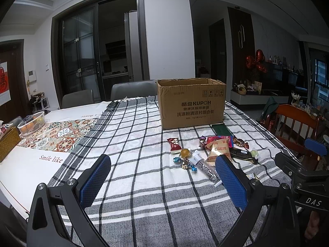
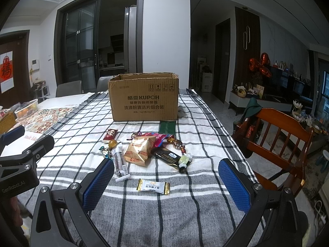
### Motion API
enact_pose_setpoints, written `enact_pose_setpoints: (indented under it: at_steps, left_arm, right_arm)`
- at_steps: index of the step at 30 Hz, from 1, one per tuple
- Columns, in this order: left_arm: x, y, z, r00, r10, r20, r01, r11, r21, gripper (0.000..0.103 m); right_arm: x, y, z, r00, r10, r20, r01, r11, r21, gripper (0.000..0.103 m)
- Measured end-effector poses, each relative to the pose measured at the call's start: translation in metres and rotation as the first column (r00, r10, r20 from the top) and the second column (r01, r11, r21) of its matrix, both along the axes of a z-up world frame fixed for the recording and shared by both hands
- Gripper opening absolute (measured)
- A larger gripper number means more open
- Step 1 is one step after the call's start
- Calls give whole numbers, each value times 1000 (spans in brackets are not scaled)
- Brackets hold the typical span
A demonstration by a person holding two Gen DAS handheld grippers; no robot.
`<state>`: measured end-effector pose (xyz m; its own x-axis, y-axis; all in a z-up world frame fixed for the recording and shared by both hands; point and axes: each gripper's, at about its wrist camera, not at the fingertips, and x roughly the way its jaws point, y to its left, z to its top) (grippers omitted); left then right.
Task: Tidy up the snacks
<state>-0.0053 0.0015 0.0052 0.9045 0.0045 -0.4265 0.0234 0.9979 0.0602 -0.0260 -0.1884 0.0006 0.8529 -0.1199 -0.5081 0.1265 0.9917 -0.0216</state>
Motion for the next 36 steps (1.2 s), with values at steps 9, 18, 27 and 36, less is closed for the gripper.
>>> enact_pose_setpoints:
  at_steps: [9,18,27,36]
  left_arm:
    - [0,0,0,1000,-1,0,1,1000,0,103]
    - [6,-2,-6,999,-17,-28,18,1000,1,103]
    - [27,-9,-22,993,-72,-98,72,997,-6,103]
    - [51,-20,-39,974,-131,-183,129,991,-19,89]
  right_arm:
    - [0,-1,0,1000,0,-1,0,1000,1,102]
    - [7,1,-7,1000,6,-28,-6,1000,16,102]
    - [25,-3,-26,993,44,-108,-38,998,57,102]
    - [53,-4,-53,972,101,-212,-83,992,92,81]
